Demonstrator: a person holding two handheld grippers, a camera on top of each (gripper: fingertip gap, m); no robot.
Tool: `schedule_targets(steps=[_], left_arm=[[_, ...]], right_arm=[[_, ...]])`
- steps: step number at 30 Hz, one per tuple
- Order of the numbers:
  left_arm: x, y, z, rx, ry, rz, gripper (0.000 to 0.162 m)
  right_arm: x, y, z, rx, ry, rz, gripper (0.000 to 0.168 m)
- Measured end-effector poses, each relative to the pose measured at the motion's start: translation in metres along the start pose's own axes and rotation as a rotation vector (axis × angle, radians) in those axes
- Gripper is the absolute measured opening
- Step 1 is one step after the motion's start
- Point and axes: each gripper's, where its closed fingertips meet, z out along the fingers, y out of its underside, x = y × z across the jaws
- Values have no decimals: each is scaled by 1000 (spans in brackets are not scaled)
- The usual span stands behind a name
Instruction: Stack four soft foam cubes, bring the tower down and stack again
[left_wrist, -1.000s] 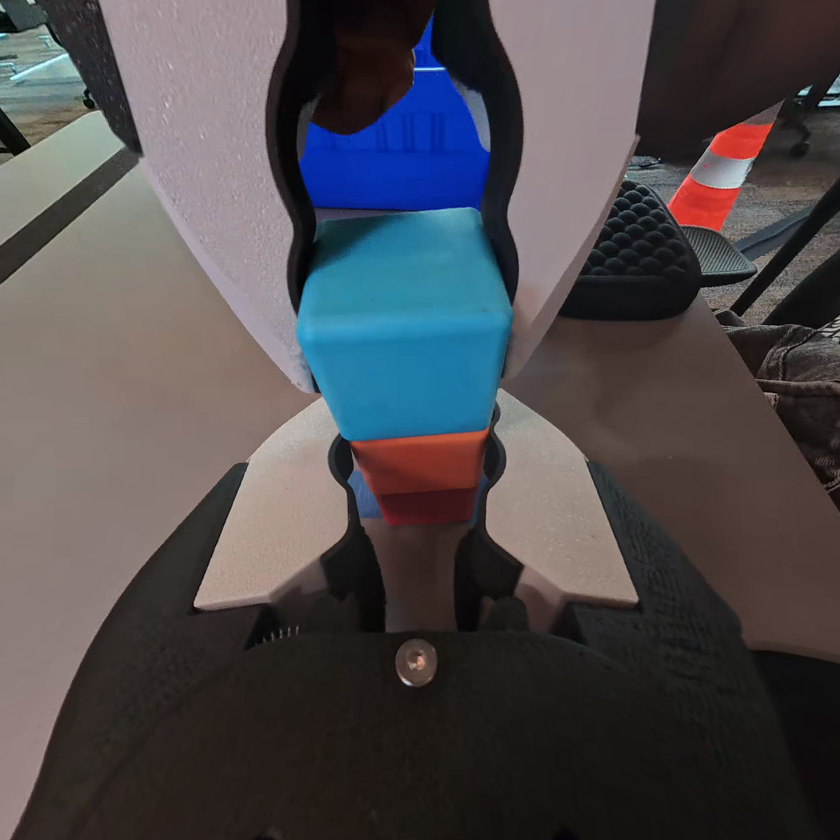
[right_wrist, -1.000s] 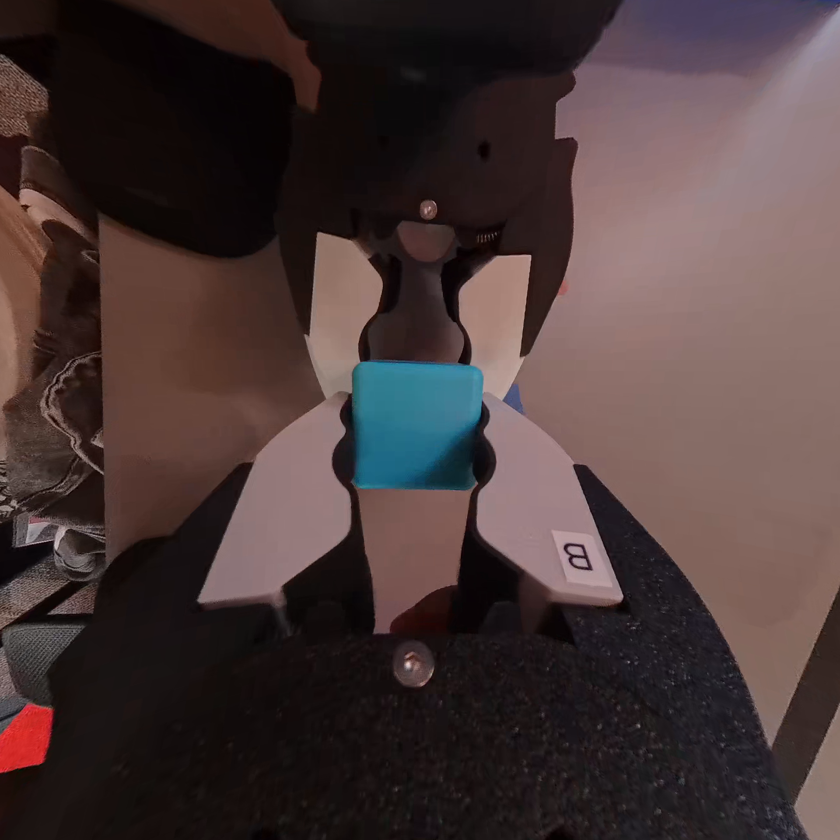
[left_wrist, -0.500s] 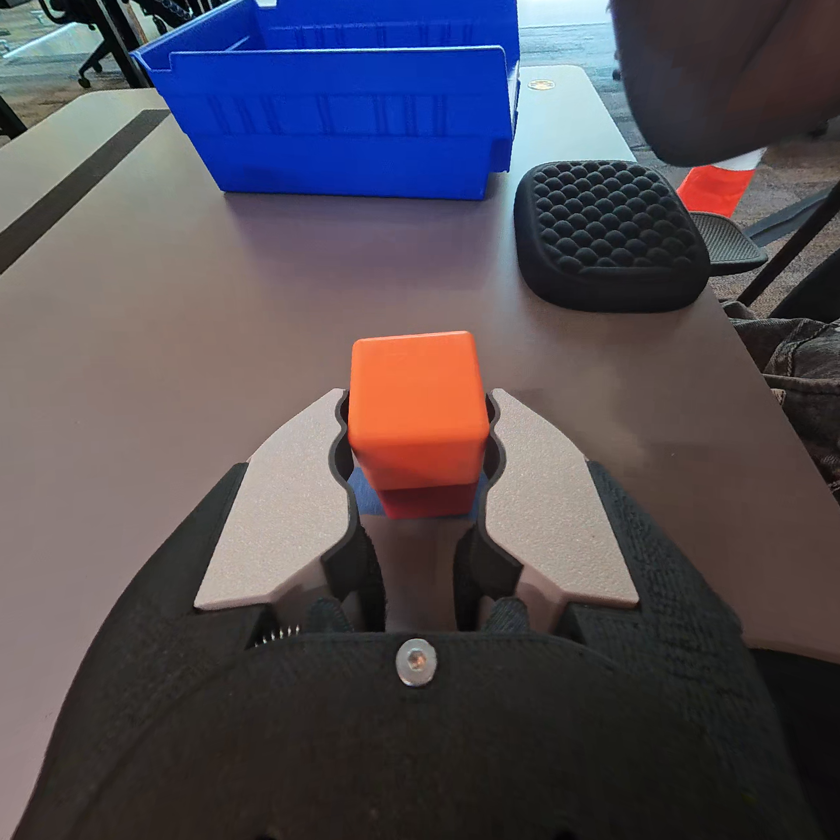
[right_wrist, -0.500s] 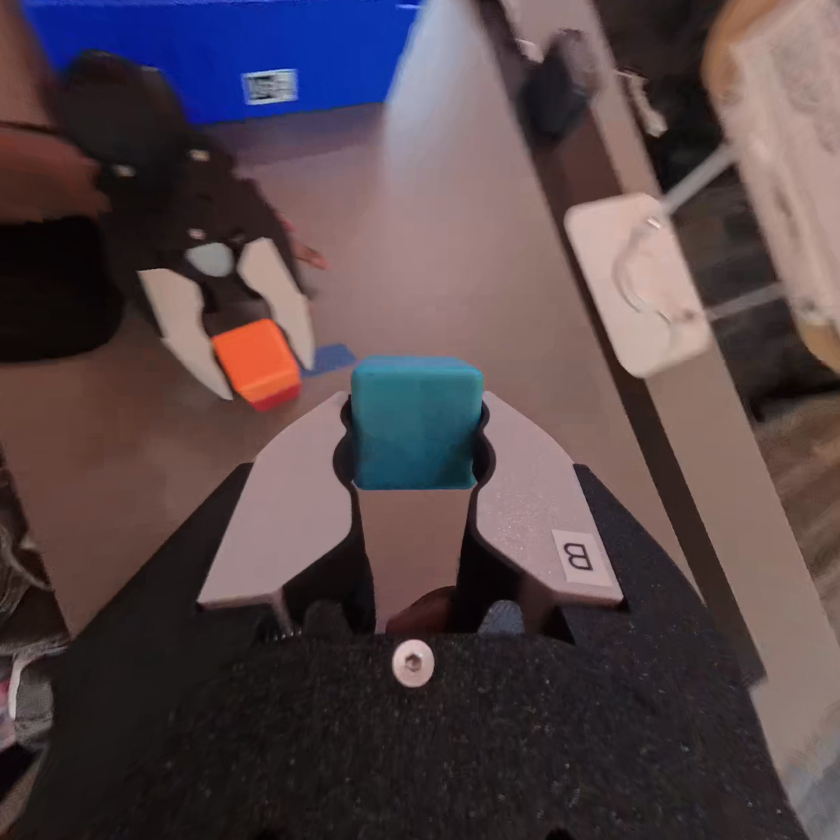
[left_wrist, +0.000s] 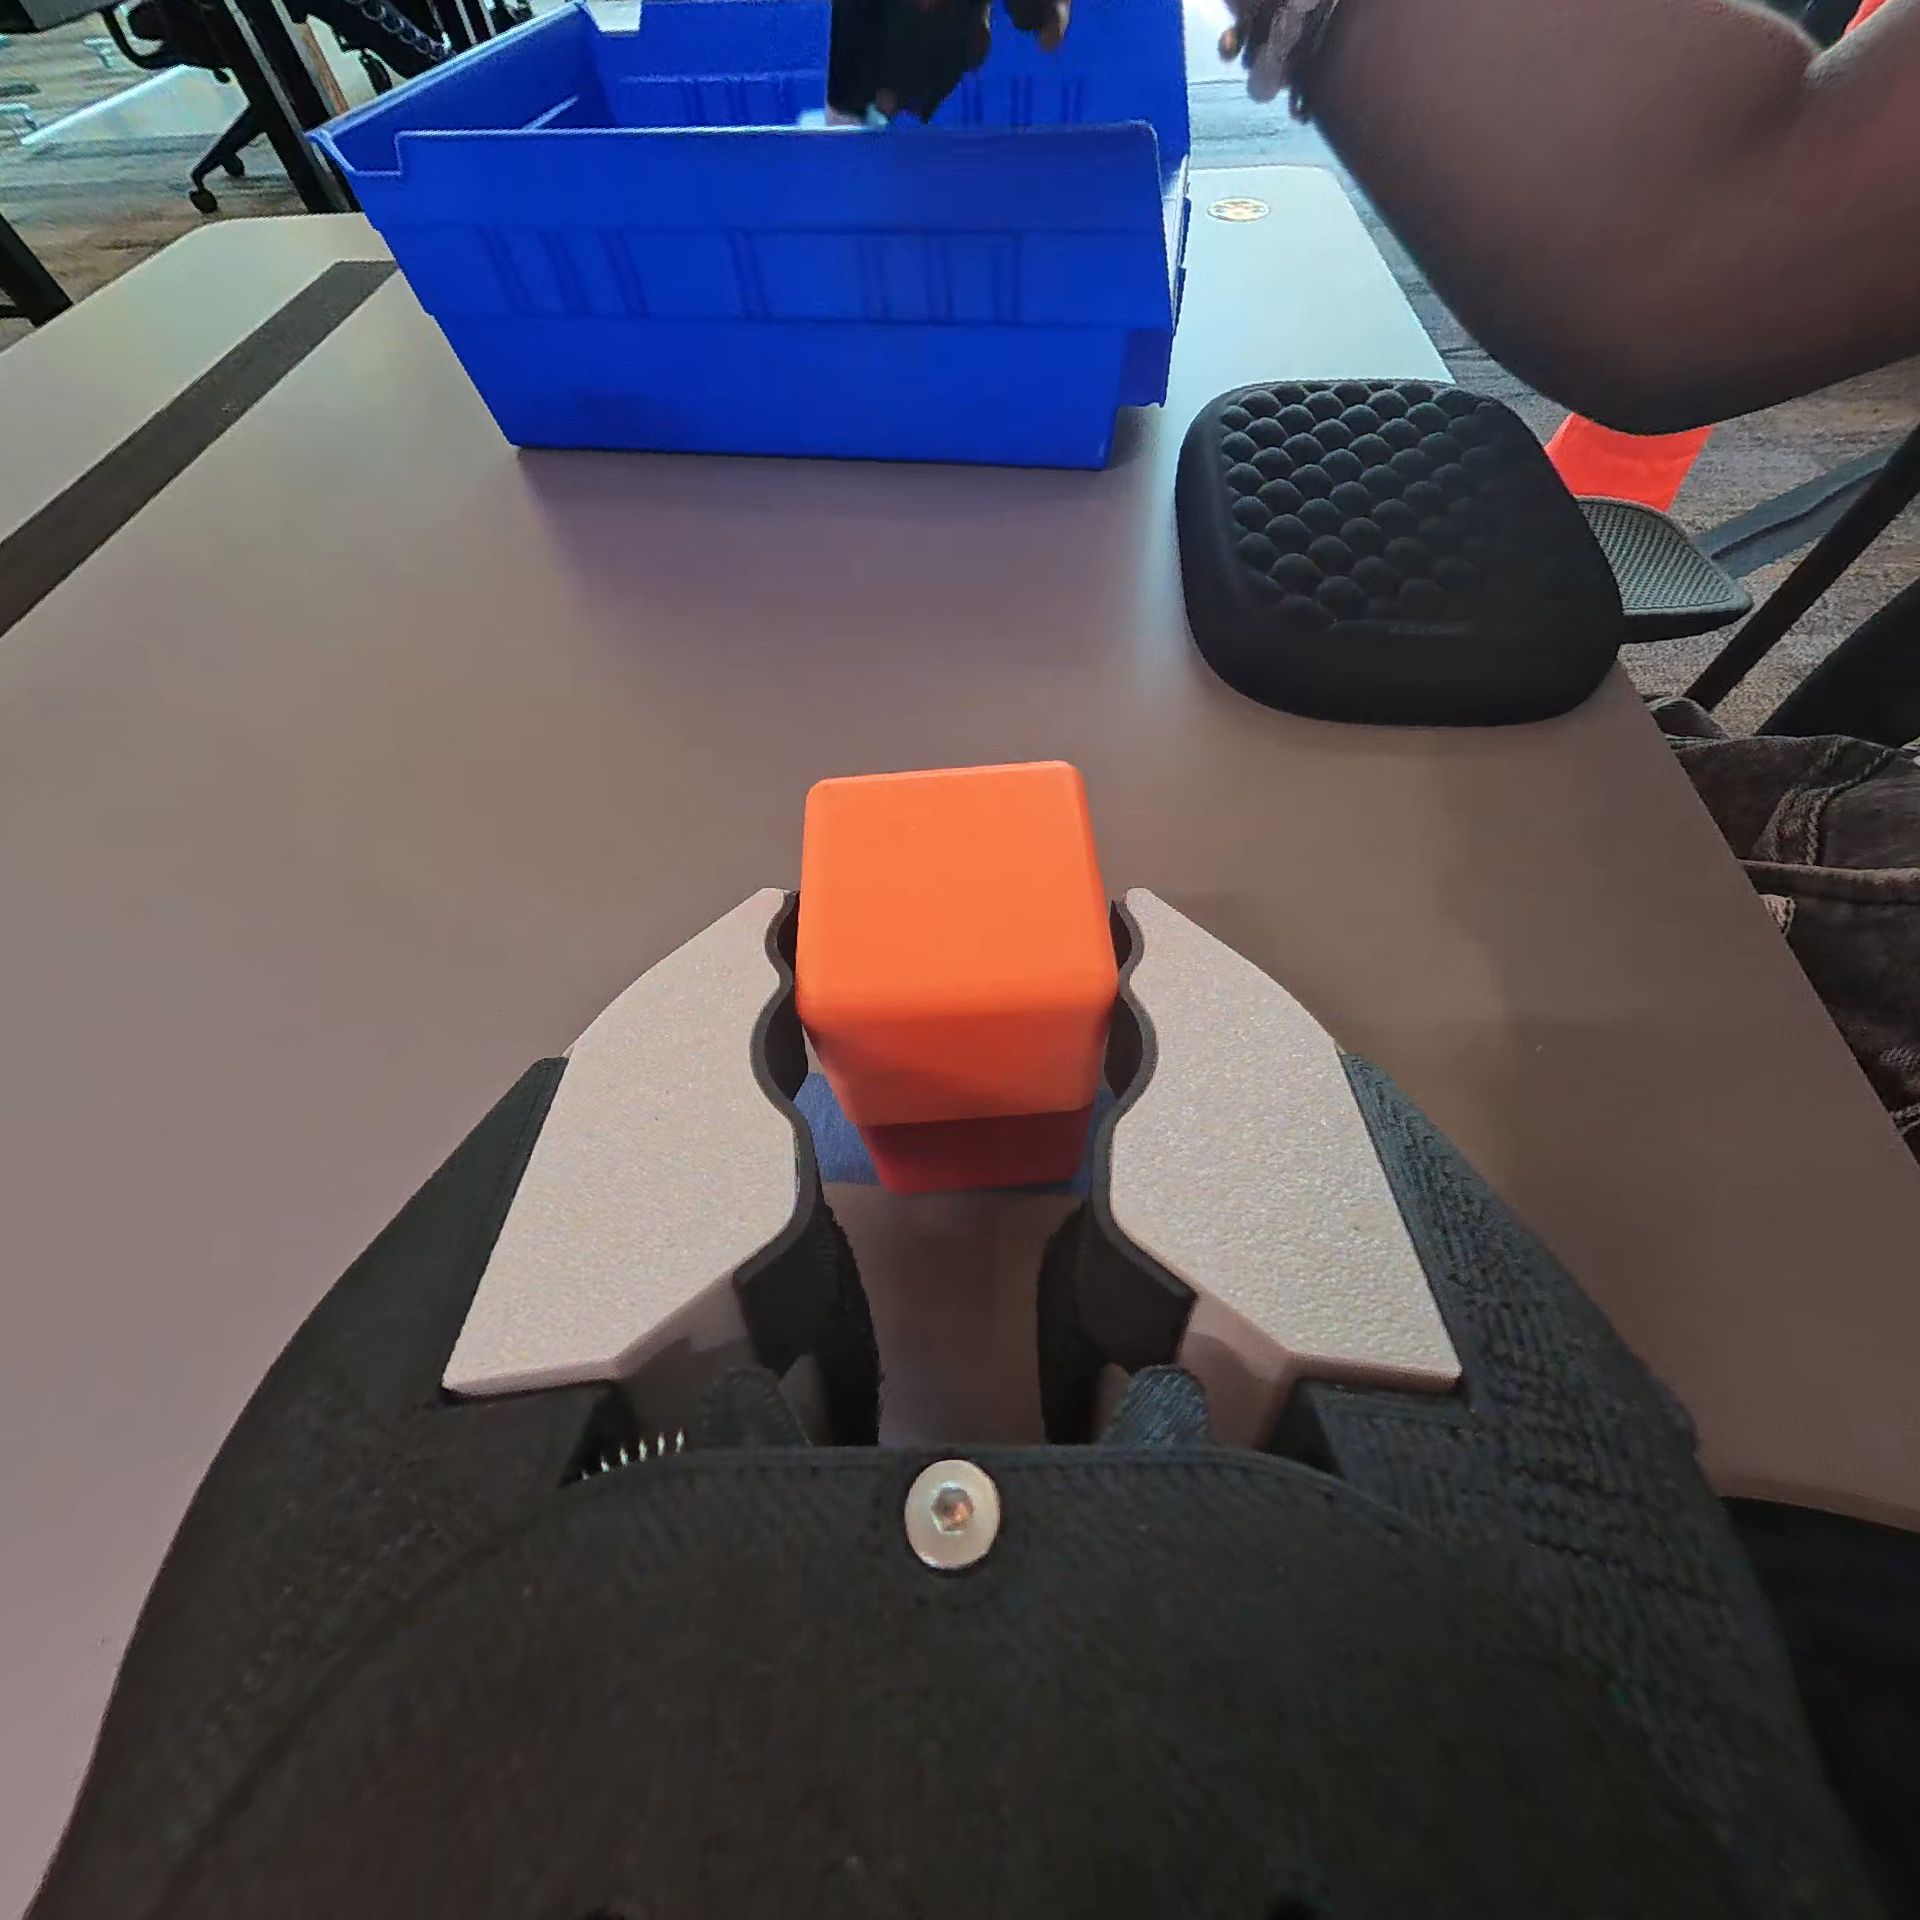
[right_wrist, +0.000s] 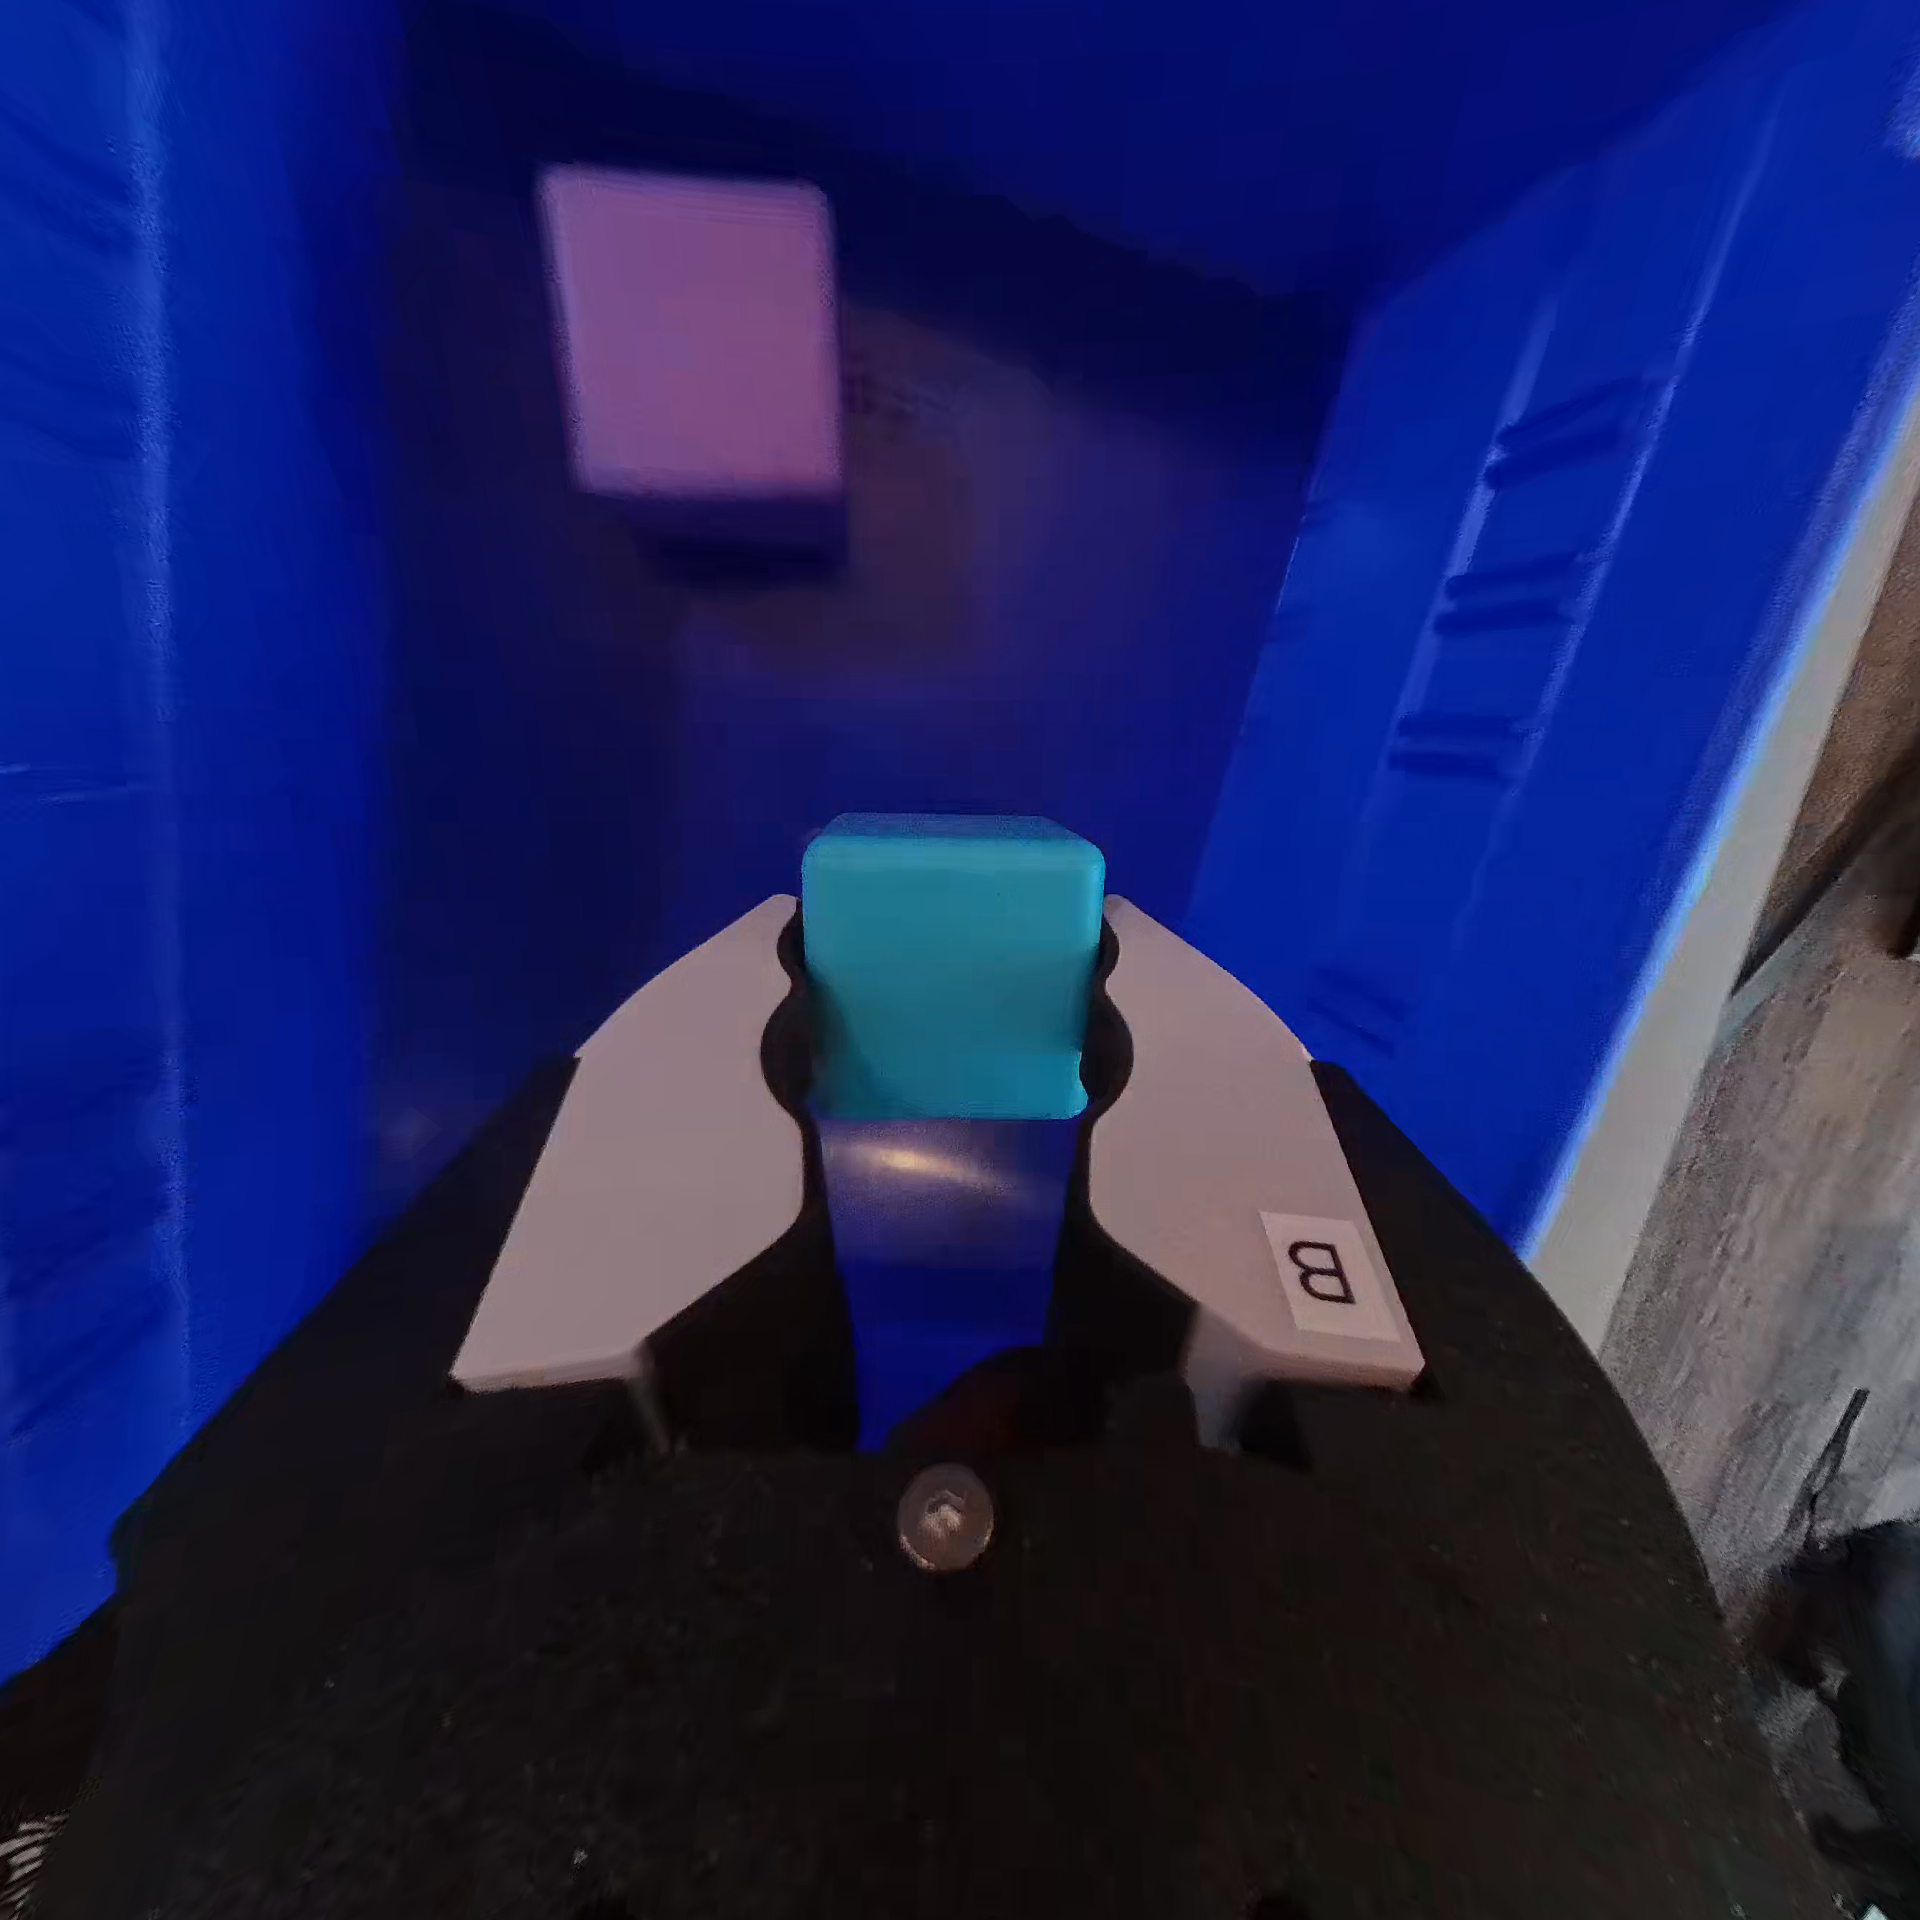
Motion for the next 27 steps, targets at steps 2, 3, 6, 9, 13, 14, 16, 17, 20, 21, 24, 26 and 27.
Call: schedule_targets(steps=[2,3,6,9,13,14,16,17,20,21,24,26,27], left_arm=[[0,0,0,4,1,-1,56],[0,0,0,5,1,-1,56],[0,-1,1,7,2,-1,56],[0,-1,1,7,2,0,56],[0,-1,1,6,0,1,56],[0,-1,1,7,-1,1,56],[0,-1,1,7,0,-1,56],[0,-1,1,9,0,-2,56],[0,-1,1,23,3,-4,56],[0,-1,1,22,5,-4,56],[-5,22,4,-108,-15,-32,82],[-2,32,8,-181,6,-35,84],[-1,34,9,-198,8,-27,83]], right_arm=[[5,6,13,-35,5,20,49],[7,7,18,-46,10,24,50],[6,7,26,-49,-5,35,50],[3,10,31,-72,-25,40,50],[1,9,30,-95,-10,38,57],[0,6,25,-85,0,36,65],[-2,-4,7,-30,48,41,73],[-5,-11,-6,11,77,39,74],[-39,-43,-60,209,97,-41,72],[-59,-55,-80,284,78,-93,71],[-152,-77,-129,464,-74,-418,67],[-233,-65,-147,506,-270,-736,66],[-271,-52,-152,506,-364,-888,66]])
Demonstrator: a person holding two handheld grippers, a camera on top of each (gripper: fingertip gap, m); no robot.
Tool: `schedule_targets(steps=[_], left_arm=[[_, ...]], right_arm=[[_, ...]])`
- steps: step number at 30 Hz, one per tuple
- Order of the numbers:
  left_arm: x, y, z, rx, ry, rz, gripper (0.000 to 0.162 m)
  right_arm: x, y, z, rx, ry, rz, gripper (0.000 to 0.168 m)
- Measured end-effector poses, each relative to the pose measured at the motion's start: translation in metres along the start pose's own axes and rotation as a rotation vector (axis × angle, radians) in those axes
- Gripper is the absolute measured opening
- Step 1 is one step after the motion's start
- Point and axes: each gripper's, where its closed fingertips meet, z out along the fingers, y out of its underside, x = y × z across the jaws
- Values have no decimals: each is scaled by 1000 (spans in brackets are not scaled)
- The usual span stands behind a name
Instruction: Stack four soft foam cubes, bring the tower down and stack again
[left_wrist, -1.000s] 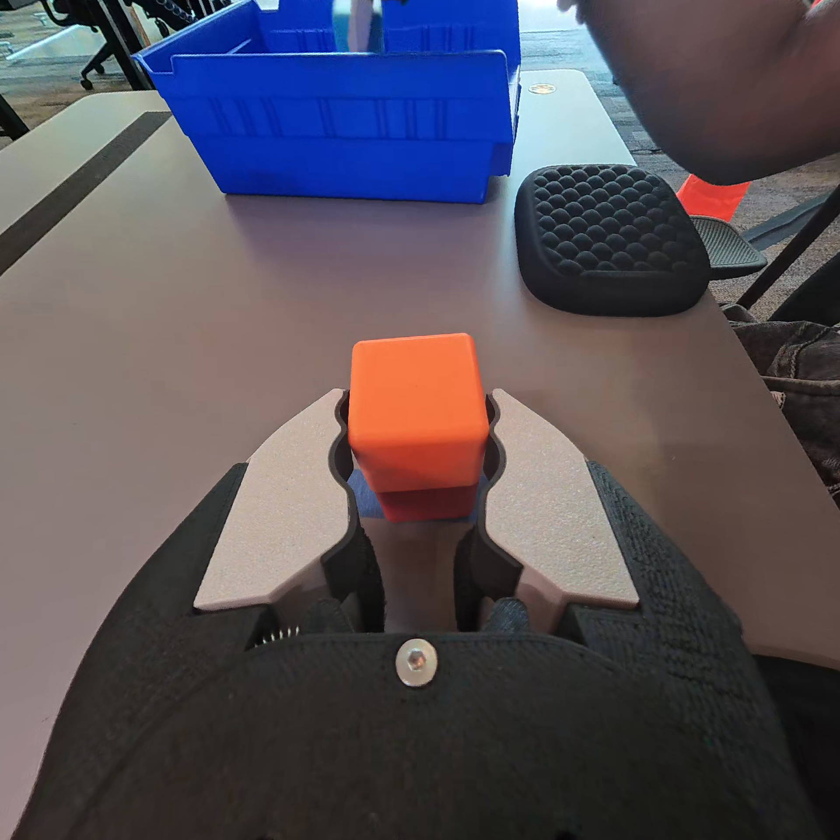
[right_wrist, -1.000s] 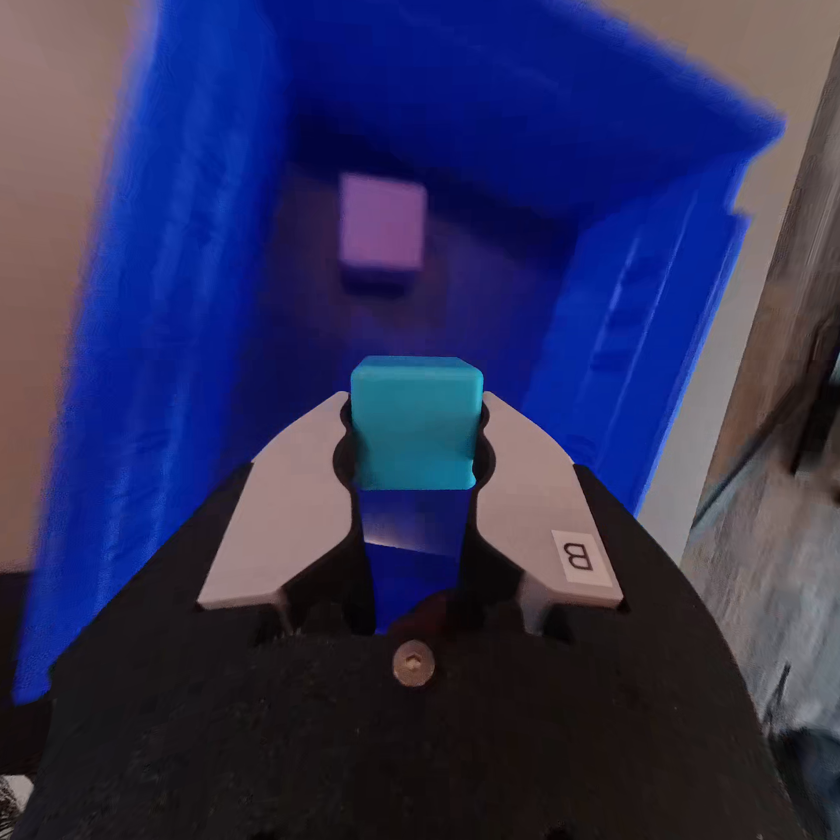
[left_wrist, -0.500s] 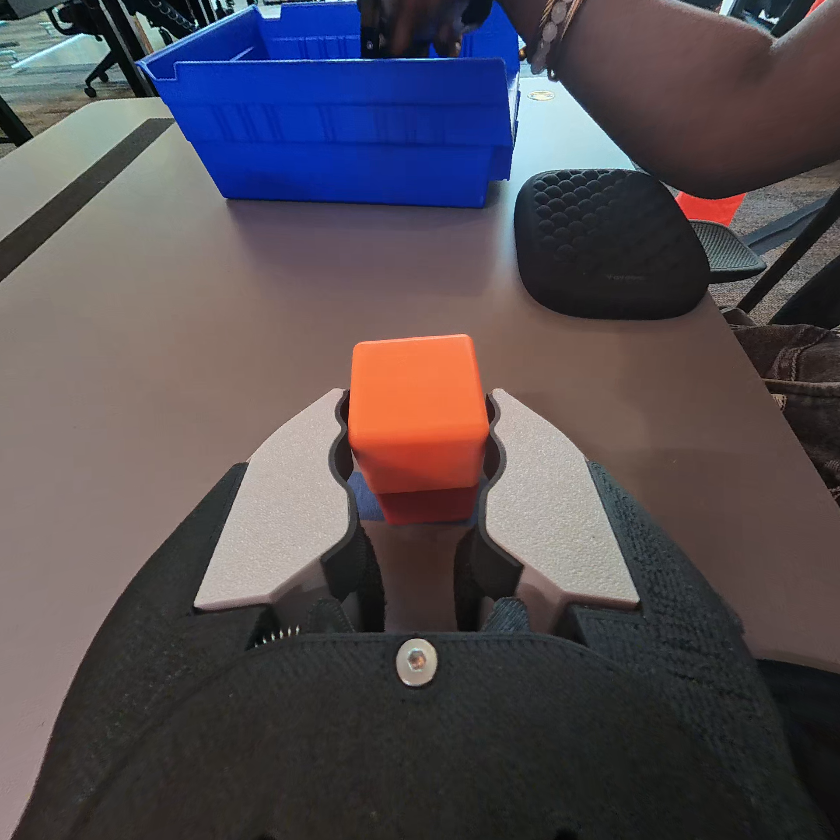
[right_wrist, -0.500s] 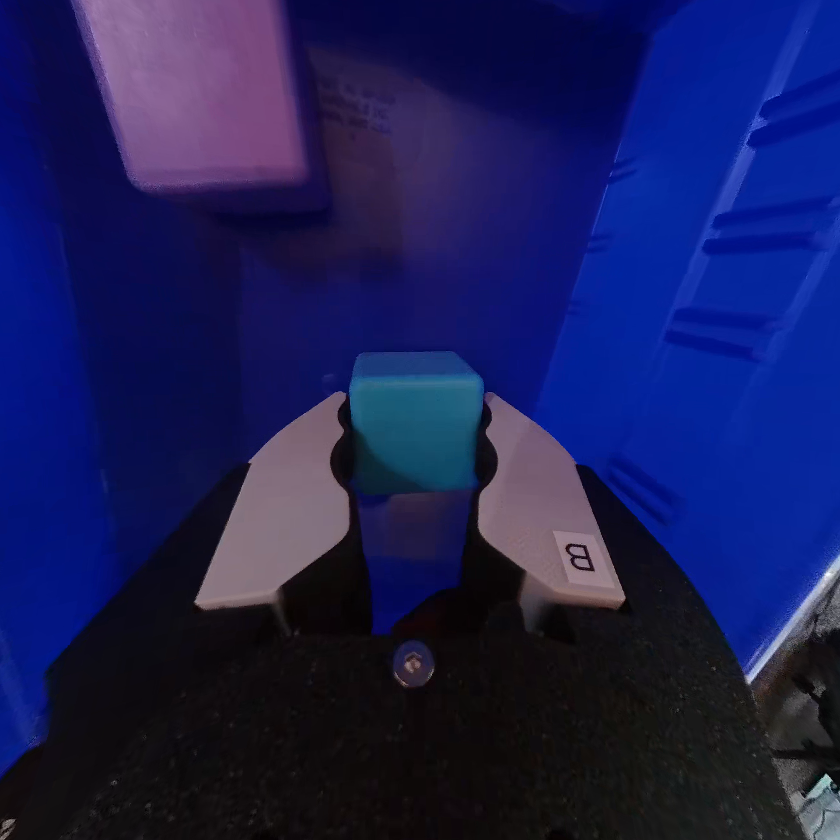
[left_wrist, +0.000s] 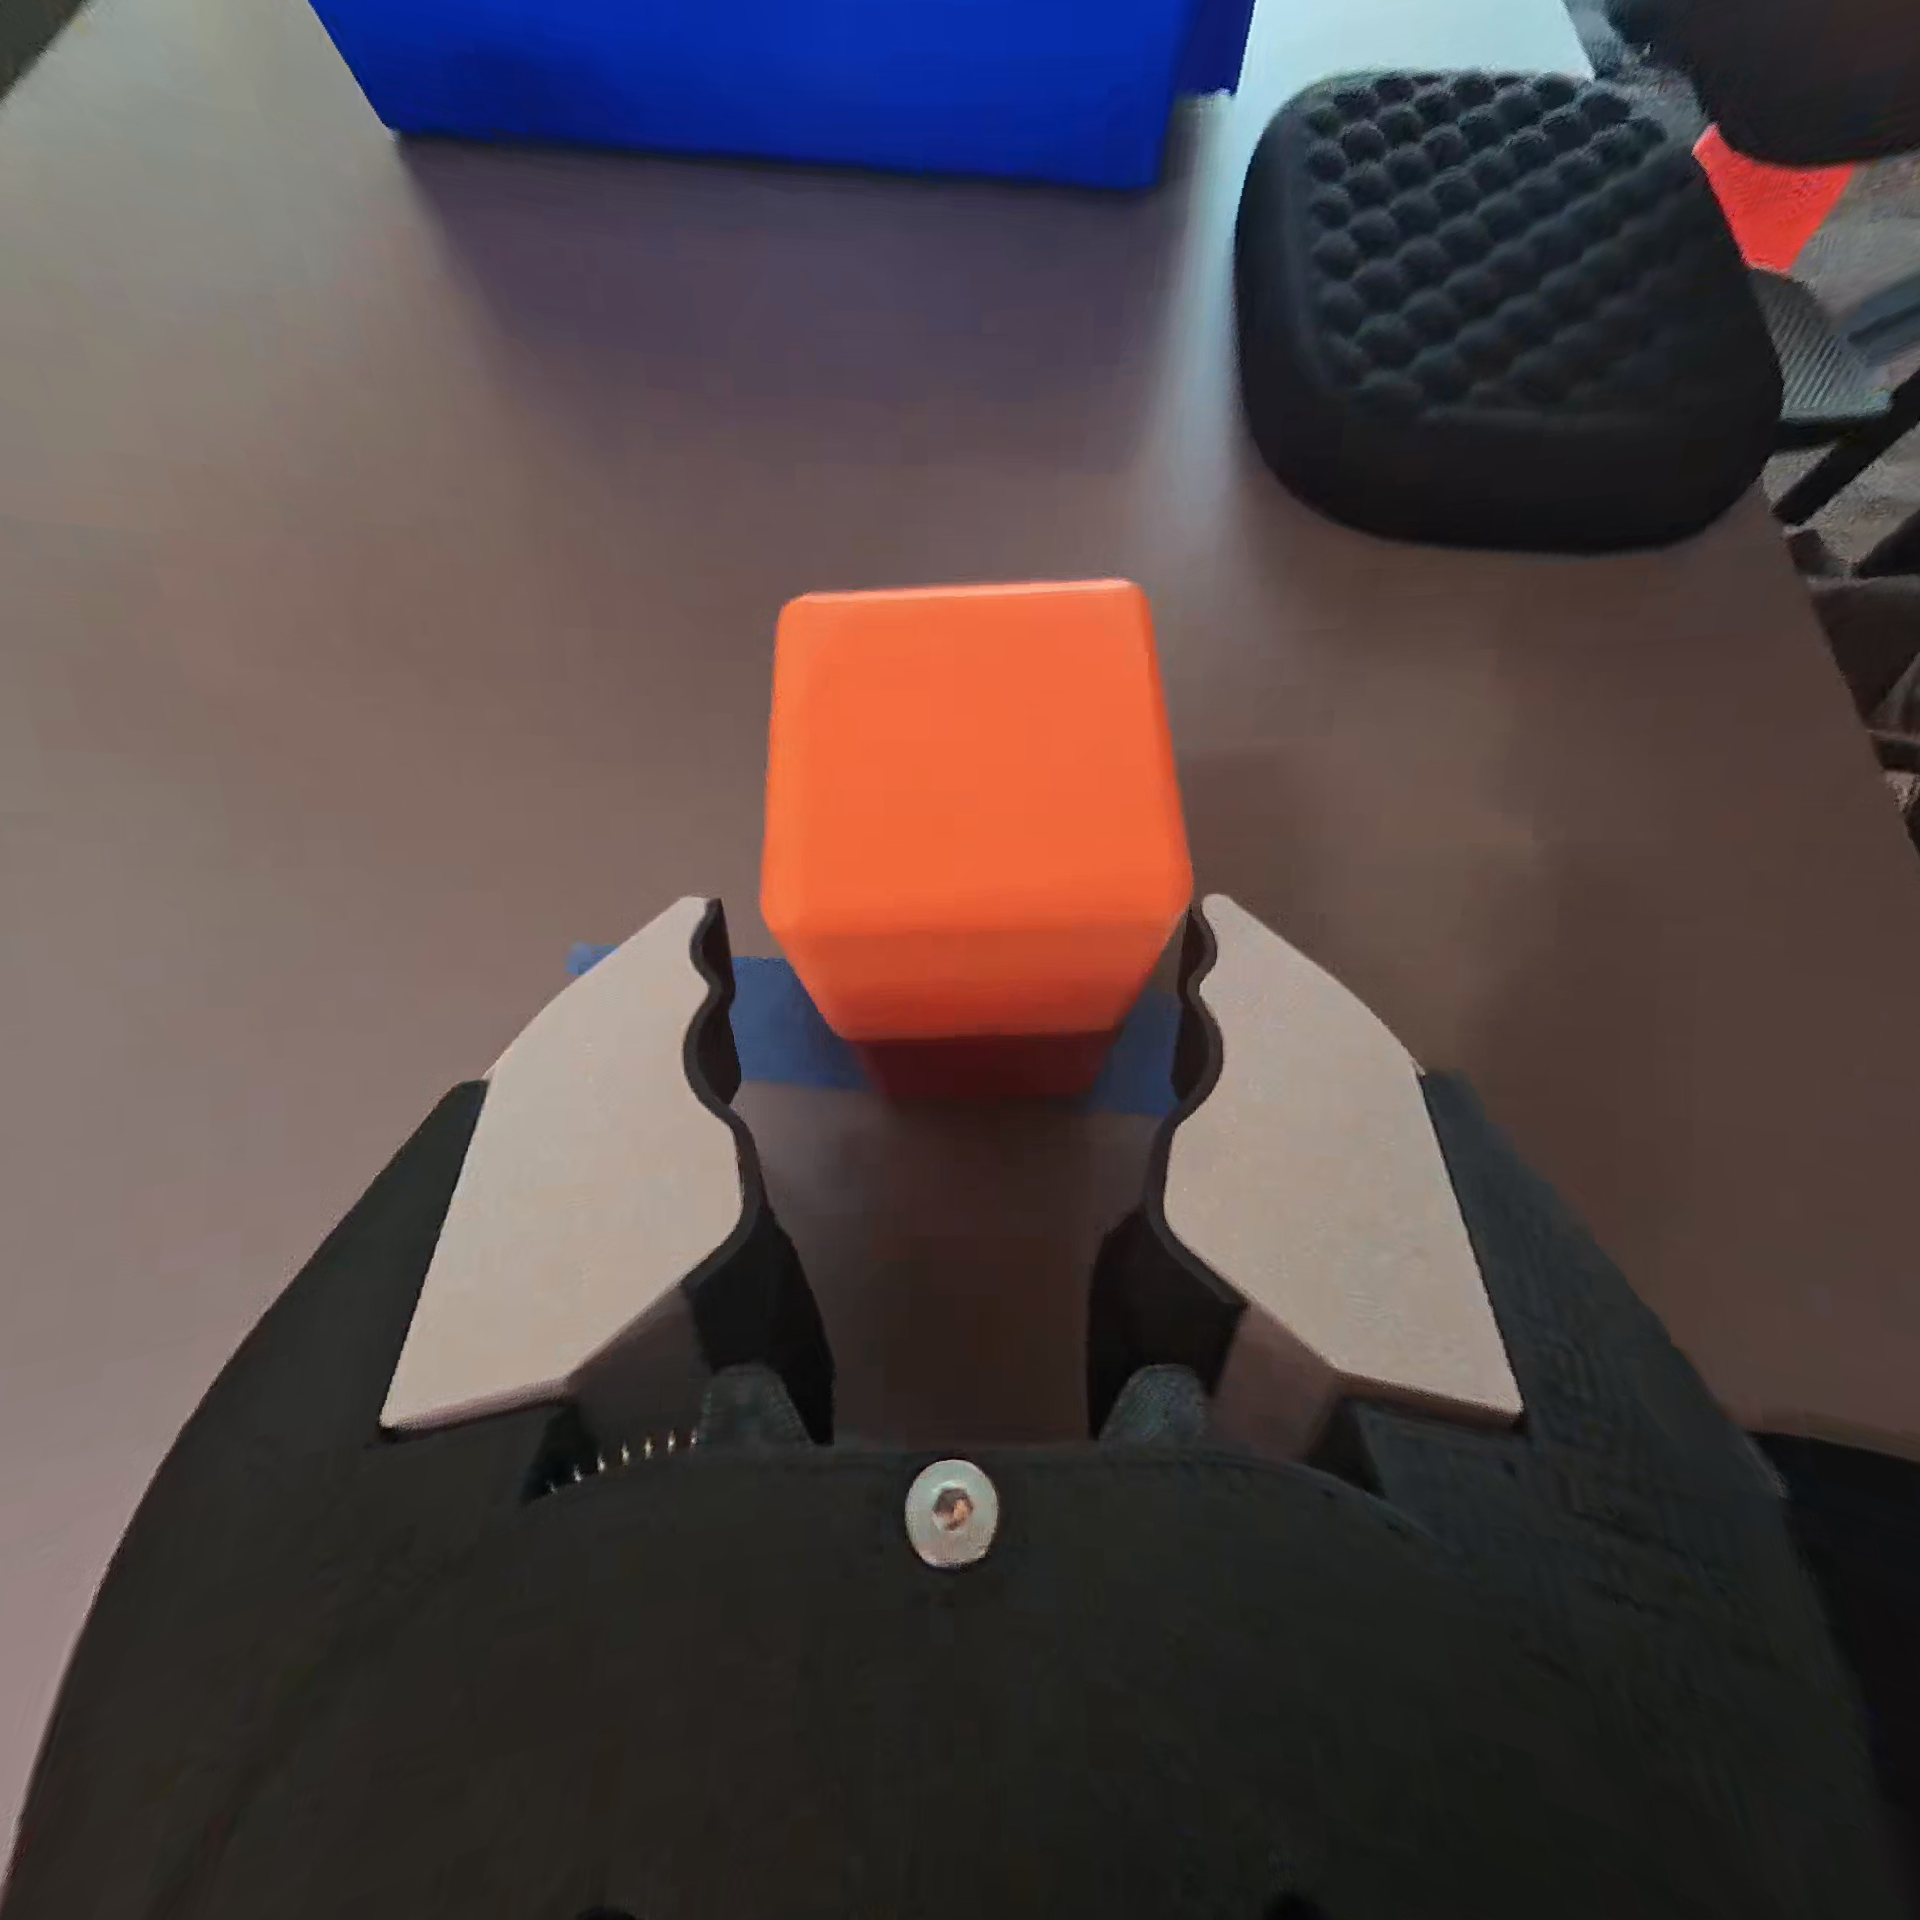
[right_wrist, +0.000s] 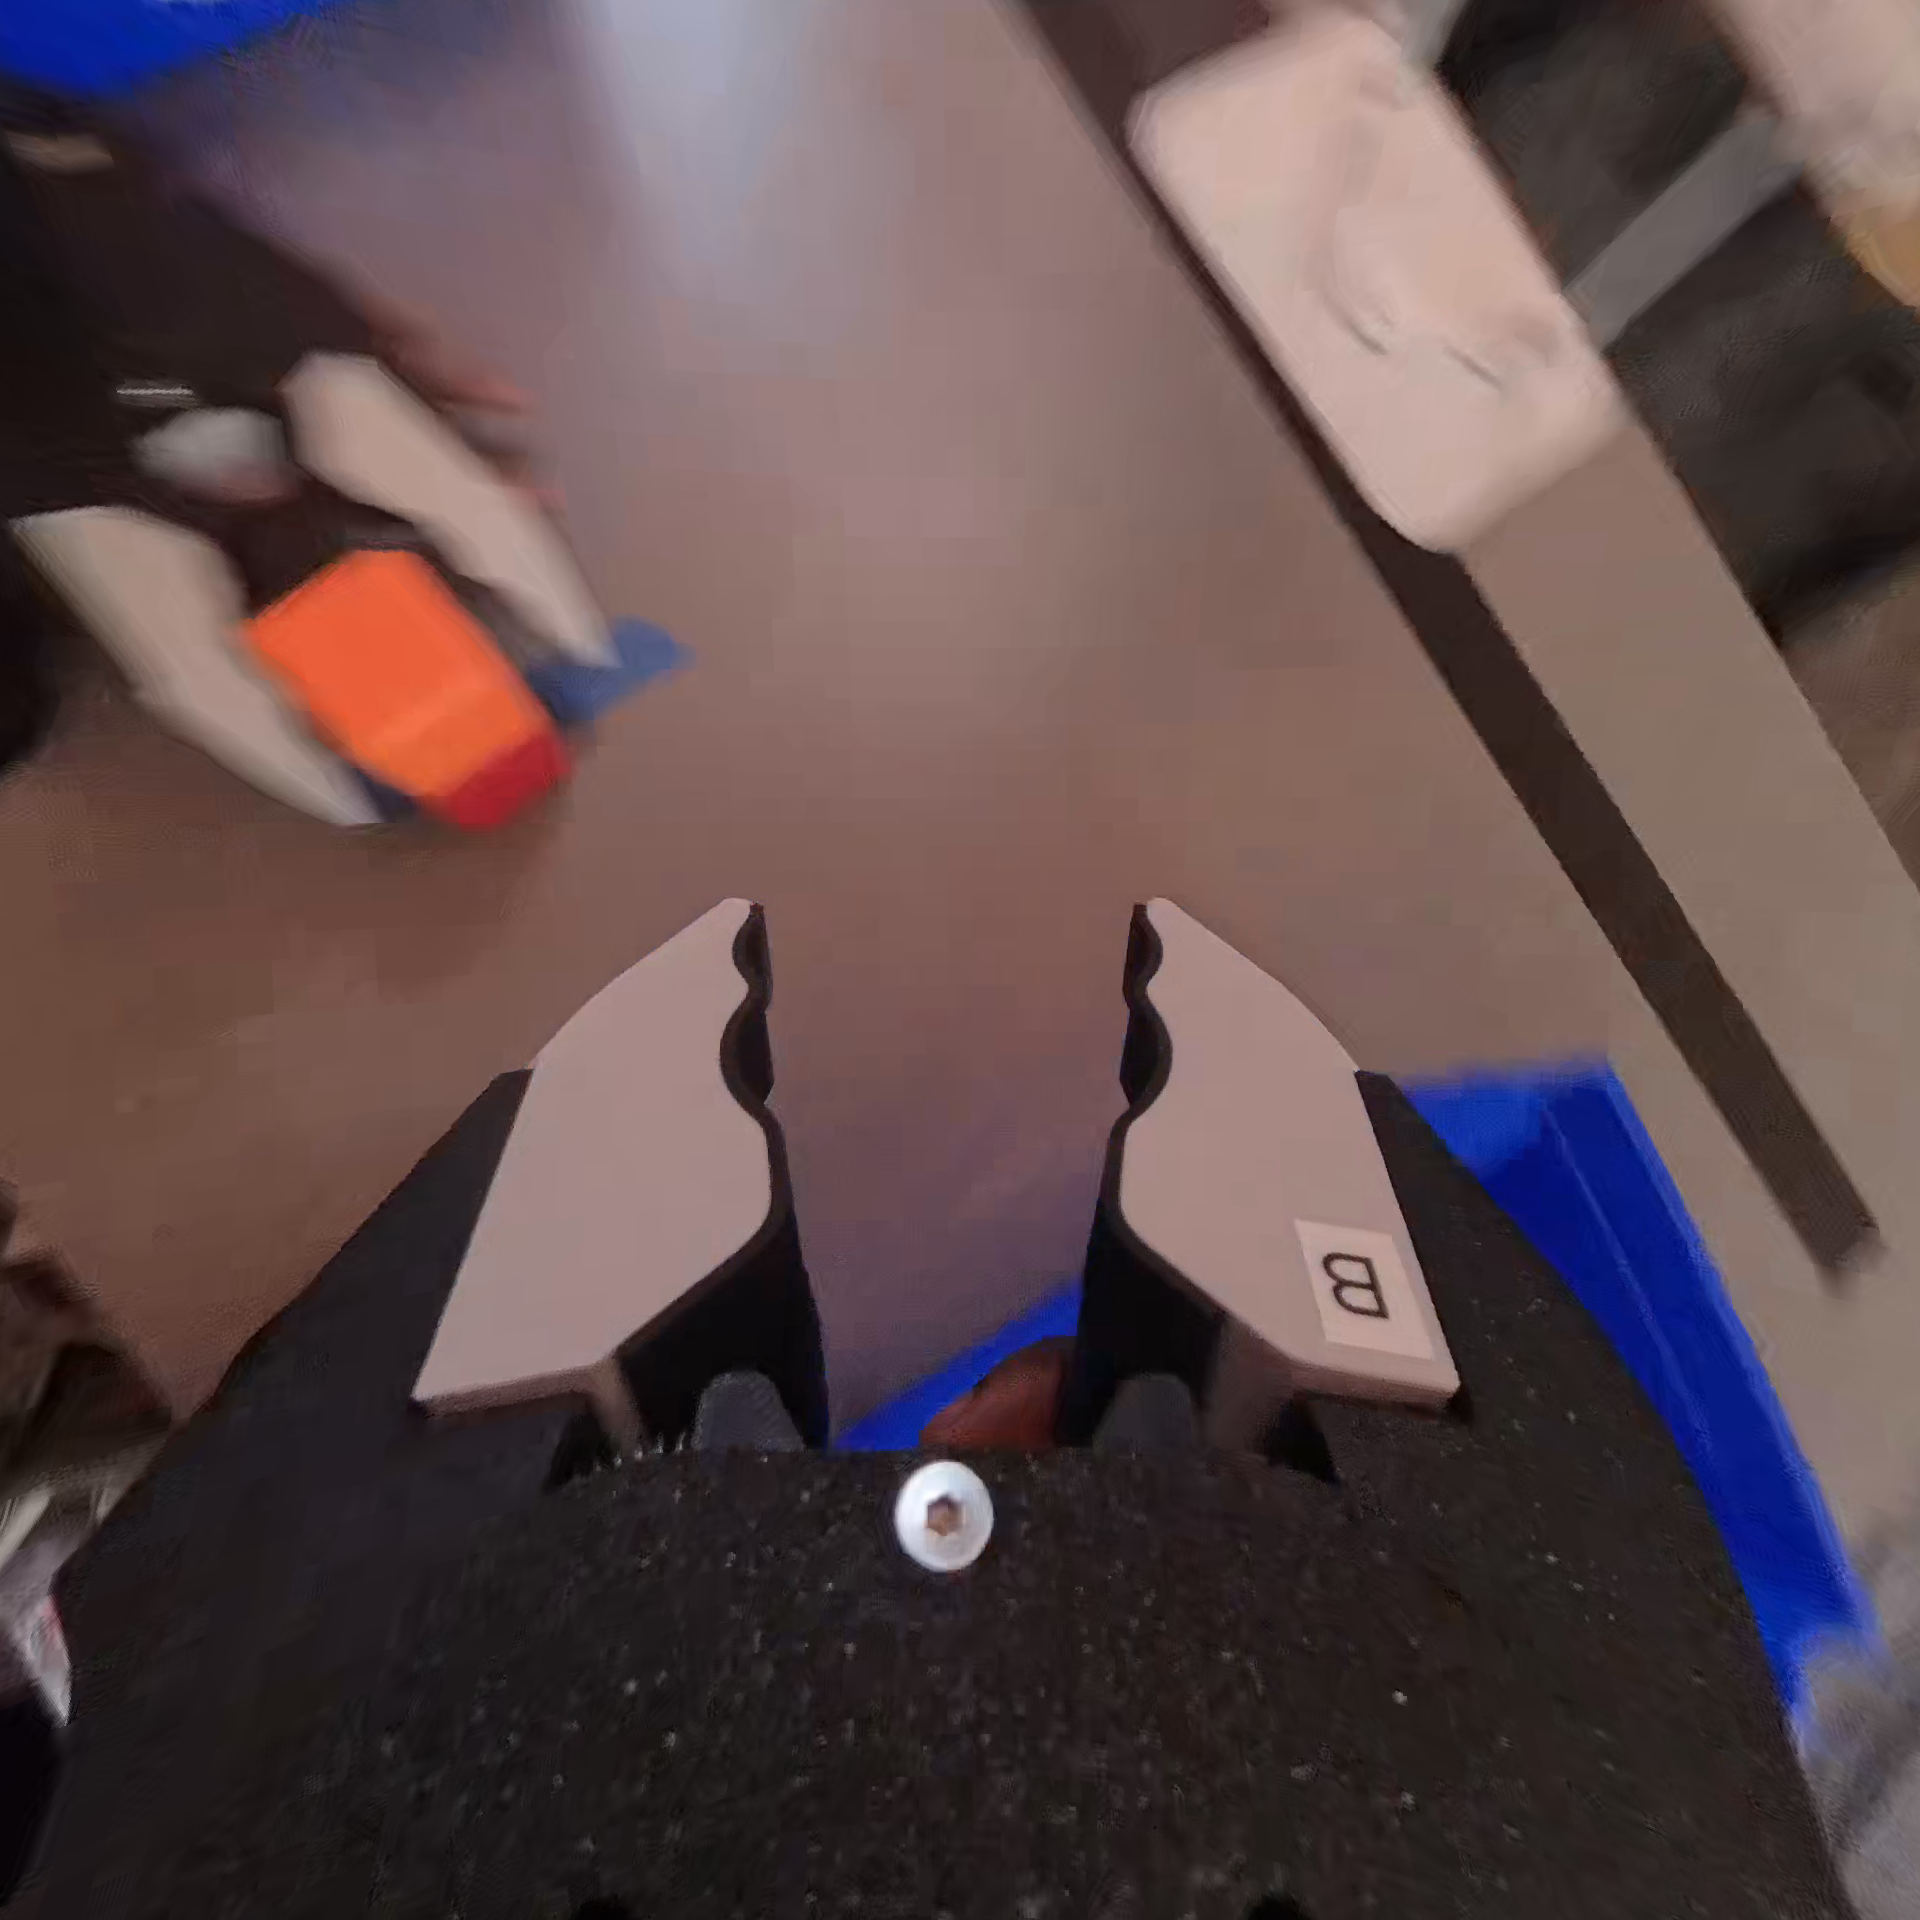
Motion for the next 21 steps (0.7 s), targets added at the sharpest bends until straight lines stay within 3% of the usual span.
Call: schedule_targets(steps=[3,6,10,12,21], left_arm=[[3,4,3,-27,9,23,72],[2,7,5,-53,13,11,64],[3,12,7,-84,26,10,56],[4,12,7,-85,25,11,55],[6,13,8,-94,33,12,54]], right_arm=[[-79,-24,34,-29,-282,-250,68],[-113,-24,70,-108,-373,-369,69],[-128,-14,107,-195,-436,-390,68],[-132,-6,116,-234,-450,-415,55],[-132,-5,114,-168,-433,-407,49]])
